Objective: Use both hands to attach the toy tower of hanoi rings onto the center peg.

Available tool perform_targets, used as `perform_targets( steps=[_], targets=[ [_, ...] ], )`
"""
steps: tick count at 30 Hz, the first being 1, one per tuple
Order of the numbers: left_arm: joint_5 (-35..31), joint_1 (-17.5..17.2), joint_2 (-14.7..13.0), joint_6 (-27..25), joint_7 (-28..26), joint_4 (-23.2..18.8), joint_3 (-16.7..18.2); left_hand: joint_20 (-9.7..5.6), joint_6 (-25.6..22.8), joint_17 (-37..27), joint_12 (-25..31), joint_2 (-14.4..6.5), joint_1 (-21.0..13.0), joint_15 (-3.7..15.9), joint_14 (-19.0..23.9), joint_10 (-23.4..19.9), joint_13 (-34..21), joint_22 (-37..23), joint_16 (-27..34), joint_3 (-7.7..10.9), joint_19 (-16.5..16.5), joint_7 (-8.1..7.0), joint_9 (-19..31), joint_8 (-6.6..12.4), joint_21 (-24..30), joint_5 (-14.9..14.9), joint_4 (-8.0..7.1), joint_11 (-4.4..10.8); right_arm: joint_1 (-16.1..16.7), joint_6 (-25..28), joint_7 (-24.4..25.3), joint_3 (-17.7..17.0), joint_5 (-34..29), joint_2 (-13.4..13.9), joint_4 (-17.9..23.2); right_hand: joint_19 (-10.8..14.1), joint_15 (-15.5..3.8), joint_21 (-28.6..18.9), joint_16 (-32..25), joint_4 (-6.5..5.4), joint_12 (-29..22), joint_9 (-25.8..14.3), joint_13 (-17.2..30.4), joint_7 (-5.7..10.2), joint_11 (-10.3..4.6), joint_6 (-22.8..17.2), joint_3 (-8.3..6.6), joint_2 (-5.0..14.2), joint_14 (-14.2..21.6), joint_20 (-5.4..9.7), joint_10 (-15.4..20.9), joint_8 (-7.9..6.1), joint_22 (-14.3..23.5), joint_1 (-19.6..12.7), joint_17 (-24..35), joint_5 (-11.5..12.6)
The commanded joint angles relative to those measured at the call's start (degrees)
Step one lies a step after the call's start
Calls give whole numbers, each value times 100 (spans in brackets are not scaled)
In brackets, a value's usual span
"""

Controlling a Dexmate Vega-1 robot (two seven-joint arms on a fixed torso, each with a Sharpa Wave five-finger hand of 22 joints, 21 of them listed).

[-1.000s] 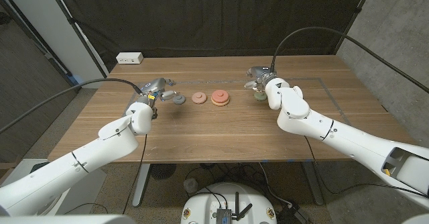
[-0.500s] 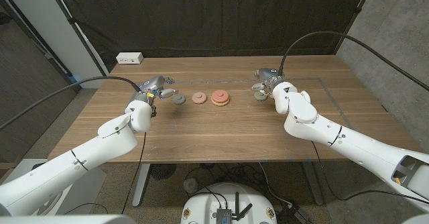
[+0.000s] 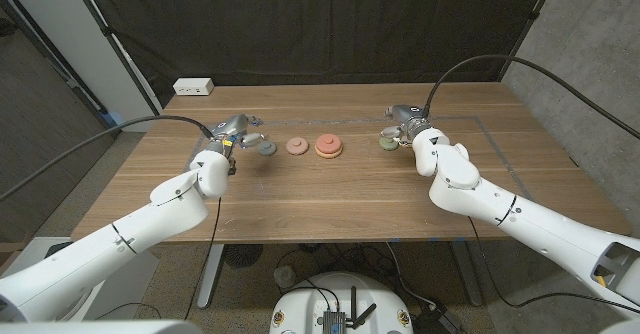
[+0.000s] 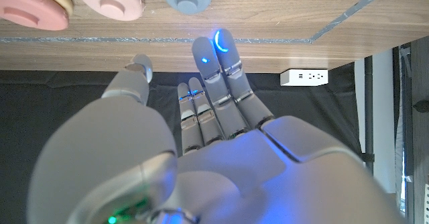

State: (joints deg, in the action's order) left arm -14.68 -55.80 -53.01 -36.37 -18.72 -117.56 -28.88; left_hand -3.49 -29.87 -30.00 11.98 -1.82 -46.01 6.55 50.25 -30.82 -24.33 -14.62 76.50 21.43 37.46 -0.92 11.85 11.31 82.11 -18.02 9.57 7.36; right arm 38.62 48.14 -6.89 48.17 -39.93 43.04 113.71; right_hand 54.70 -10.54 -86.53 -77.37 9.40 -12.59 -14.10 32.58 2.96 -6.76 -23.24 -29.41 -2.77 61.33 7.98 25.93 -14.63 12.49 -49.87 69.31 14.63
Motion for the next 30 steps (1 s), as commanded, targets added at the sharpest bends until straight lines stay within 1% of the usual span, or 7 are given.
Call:
perform_targets(
  steps=[1, 5, 9, 13, 18, 23, 30],
  targets=[
    [-184, 248, -21, -294, 310, -85, -215, -652, -1, 18, 41, 63, -3, 601, 23, -103, -14, 27, 35, 22, -33, 18, 25, 13, 64, -35, 19, 21, 104, 56, 168, -64, 143, 14, 8, 41, -200, -31, -14, -16, -22, -10, 26, -35, 7, -53, -28, 19, 23, 449, 63, -2, 9, -18, 13, 44],
    [-363, 456, -69, -402, 526, -119, -401, -665, -156, 14, 82, 73, -7, 602, 22, -193, -37, 55, 55, 20, -44, 23, 43, 79, 94, -29, 10, 35, 136, 98, 229, -62, 166, 27, 40, 36, -200, -30, 10, -30, -16, -8, 20, -44, 20, -67, -30, 35, 7, 449, 69, -3, 4, -5, -3, 48],
    [-497, 594, -100, -433, 660, -139, -493, -681, -87, 11, 59, 93, -31, 602, 19, -132, -53, 69, 73, 22, -36, 26, 54, 52, 129, -24, 20, 27, 150, 173, 269, -48, 172, 19, 69, 29, -201, -25, 16, -34, -13, -7, 16, -31, 31, -88, -32, 44, 5, 449, 78, -7, -4, 1, -3, 52],
    [-715, 916, -222, -608, 1186, -173, -744, -690, 89, 43, -22, 199, -155, 600, -74, 86, -71, 78, 60, 26, -122, -15, 62, -8, 170, -18, 83, 38, 155, 257, 276, -30, 182, 34, 104, 36, -202, -34, 15, -38, -12, -4, 8, -30, 18, -112, -35, 52, 11, 448, 106, -9, -3, 10, 7, 59],
    [-864, 1106, -257, -525, 1468, -107, -872, -679, 188, 69, -42, 272, -344, 600, -126, 177, -86, 105, 71, 49, -175, -2, 68, -24, 209, -17, 119, 46, 175, 312, 307, -18, 194, 81, 169, 37, -202, -37, 24, -44, -21, -1, 0, -31, 32, -154, -39, 72, 17, 448, 164, -15, -10, 22, 9, 71],
    [-1045, 1350, -274, -469, 1861, -30, -1025, -671, 380, 113, -95, 334, -523, 597, -145, 413, -103, 134, 100, 48, -195, 35, 74, -59, 284, -8, 93, 2, 192, 364, 350, -7, 208, 91, 214, 39, -202, -41, 9, -46, -23, 2, 0, -25, 22, -183, -41, 77, 36, 448, 187, -19, -12, 32, 29, 79],
    [-1299, 1627, -270, -390, 2359, 80, -1186, -681, 493, 142, -112, 383, -586, 595, -131, 534, -103, 154, 128, 22, -195, 50, 74, -69, 329, 2, 72, -26, 164, 444, 336, 43, 215, 103, 247, 39, -201, -43, 8, -45, -22, 5, 3, -38, 30, -193, -47, 85, 40, 448, 206, -15, -16, 39, 34, 89]
  ],
)
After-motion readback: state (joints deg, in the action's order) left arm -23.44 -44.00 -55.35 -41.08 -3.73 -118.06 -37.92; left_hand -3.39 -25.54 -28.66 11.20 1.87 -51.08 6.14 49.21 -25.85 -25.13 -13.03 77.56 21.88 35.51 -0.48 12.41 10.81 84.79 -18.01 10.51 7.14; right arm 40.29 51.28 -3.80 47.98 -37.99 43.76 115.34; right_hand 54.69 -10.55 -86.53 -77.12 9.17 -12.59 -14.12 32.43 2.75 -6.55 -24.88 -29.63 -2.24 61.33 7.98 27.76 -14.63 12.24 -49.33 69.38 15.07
